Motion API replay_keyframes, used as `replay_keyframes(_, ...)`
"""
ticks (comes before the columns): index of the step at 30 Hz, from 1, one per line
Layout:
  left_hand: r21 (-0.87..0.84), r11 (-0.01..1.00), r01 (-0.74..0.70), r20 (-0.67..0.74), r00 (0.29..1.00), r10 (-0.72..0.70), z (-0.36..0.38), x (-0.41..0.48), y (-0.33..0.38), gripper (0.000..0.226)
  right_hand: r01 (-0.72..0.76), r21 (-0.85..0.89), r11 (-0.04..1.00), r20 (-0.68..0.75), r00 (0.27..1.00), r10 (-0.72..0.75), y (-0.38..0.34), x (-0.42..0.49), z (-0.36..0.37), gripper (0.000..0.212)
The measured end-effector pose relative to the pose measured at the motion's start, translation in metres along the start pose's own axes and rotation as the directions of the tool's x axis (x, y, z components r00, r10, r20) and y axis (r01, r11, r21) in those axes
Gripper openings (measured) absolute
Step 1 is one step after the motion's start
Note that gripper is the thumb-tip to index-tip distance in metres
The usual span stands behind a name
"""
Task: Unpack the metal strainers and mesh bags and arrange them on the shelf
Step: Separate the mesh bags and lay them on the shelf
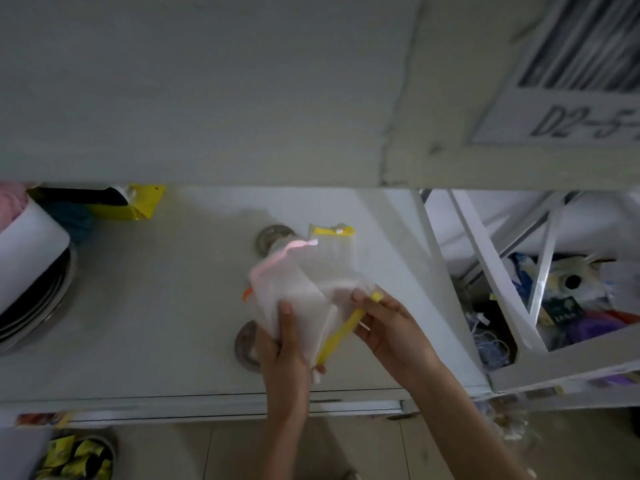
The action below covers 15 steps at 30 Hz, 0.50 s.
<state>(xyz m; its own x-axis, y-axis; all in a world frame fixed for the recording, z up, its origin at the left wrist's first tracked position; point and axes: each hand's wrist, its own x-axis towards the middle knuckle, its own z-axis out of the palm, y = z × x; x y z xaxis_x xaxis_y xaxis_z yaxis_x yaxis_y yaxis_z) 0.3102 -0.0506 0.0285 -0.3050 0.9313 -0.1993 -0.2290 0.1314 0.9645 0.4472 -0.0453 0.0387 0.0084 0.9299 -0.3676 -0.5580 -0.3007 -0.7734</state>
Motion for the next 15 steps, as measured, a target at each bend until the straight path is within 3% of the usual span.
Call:
replay_keyframes(5, -0.036, 0.999, -0.034, 0.011, 0.999, 0.034, 0.004, 0.004, -0.007, 0.054, 0.094, 0.075, 0.993, -0.072, 0.993, -0.089, -0.023, -0.001, -0.019, 0.009)
replay_keyframes(7, -0.054, 0.998, -0.022, -0.013, 1.000, 0.022, 0.001, 0.006, -0.010, 0.046, 0.122, 0.047, 0.991, -0.109, 0.987, -0.116, -0.036, 0.002, -0.031, 0.007)
replay_keyframes(10, -0.078, 0.997, -0.021, -0.036, 0.999, 0.019, -0.004, 0.010, -0.013, 0.033, 0.077, -0.311, 0.947, -0.156, 0.979, -0.131, -0.062, 0.004, -0.048, 0.021)
replay_keyframes(12, -0.073, 0.997, -0.034, -0.057, 0.998, 0.030, -0.007, 0.012, -0.013, 0.033, -0.042, -0.678, 0.734, -0.165, 0.982, -0.097, -0.079, 0.014, -0.058, 0.030)
replay_keyframes(15, -0.077, 0.996, -0.052, -0.074, 0.996, 0.047, -0.007, 0.013, -0.014, 0.033, -0.157, -0.957, 0.244, -0.168, 0.985, -0.027, -0.090, 0.061, -0.081, 0.035)
